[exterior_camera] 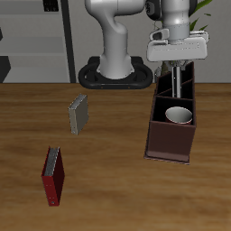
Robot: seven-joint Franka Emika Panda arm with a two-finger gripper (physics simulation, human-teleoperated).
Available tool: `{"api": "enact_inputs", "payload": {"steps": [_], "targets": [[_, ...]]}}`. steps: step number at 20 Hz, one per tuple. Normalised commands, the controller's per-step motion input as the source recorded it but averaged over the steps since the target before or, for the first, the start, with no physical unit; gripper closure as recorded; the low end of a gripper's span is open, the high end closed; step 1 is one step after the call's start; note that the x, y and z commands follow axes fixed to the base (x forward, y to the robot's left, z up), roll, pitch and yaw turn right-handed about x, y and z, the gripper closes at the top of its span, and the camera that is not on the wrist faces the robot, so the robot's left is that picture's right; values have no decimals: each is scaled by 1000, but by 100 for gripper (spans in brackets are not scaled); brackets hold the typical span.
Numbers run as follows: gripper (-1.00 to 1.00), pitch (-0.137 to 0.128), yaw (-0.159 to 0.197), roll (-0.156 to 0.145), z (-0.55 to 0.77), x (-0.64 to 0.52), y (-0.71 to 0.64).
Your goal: Place the red mug into the left desk caddy's right compartment and place the striped book into the left desk caddy's back compartment
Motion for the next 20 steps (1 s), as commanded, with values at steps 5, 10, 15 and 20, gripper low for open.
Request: {"api": "enact_inputs", "payload": {"steps": [5, 10, 15, 20], "targets": [[100, 29, 6, 1, -143, 98, 12], [100, 23, 20, 48, -165, -69, 147], [100, -64, 89, 89, -20, -153, 209], [100, 36, 17, 9, -186, 195, 61]]}}
